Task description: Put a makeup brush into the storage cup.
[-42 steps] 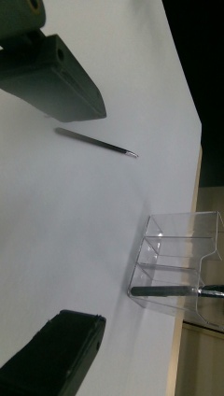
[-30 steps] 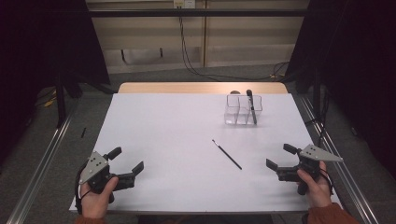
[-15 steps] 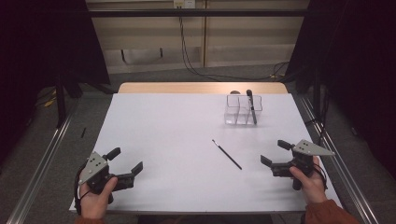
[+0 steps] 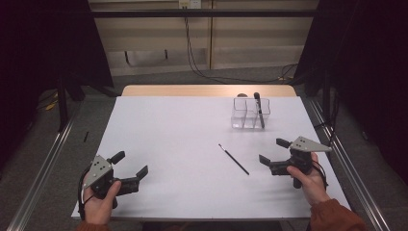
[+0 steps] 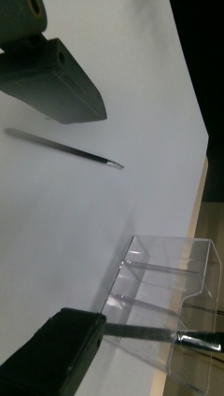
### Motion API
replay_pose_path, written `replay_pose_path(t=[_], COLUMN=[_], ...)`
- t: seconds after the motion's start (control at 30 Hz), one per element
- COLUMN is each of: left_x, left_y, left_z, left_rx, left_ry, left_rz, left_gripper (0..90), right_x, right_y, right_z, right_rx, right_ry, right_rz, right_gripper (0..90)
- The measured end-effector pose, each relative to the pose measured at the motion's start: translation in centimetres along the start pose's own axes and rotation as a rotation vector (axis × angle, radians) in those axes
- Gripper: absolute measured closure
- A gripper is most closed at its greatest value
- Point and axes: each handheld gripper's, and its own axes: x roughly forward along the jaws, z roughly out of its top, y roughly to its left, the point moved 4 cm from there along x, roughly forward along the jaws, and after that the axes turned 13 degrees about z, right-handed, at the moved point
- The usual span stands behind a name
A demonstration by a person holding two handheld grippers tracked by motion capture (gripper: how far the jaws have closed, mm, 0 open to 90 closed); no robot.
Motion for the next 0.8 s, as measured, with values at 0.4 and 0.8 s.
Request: replay_pose_path(t=[0.4, 0.8], left_x=[0.2, 0.3], left_y=[0.0, 0.0], left_z=[0.0, 0.1], left_rx=[0.011, 0.019], left_ry=[0.004, 0.003], left_rz=[0.005, -0.001], left_gripper=[3.3, 3.2], right_x=[3.1, 6.6], right_y=[-0.2, 0.1], right_z=[1.7, 3.2], right_rx=[0.006, -0.034], right_ry=[0.042, 0.123], right_rz=[0.042, 0.091], right_gripper=[6.2, 1.0])
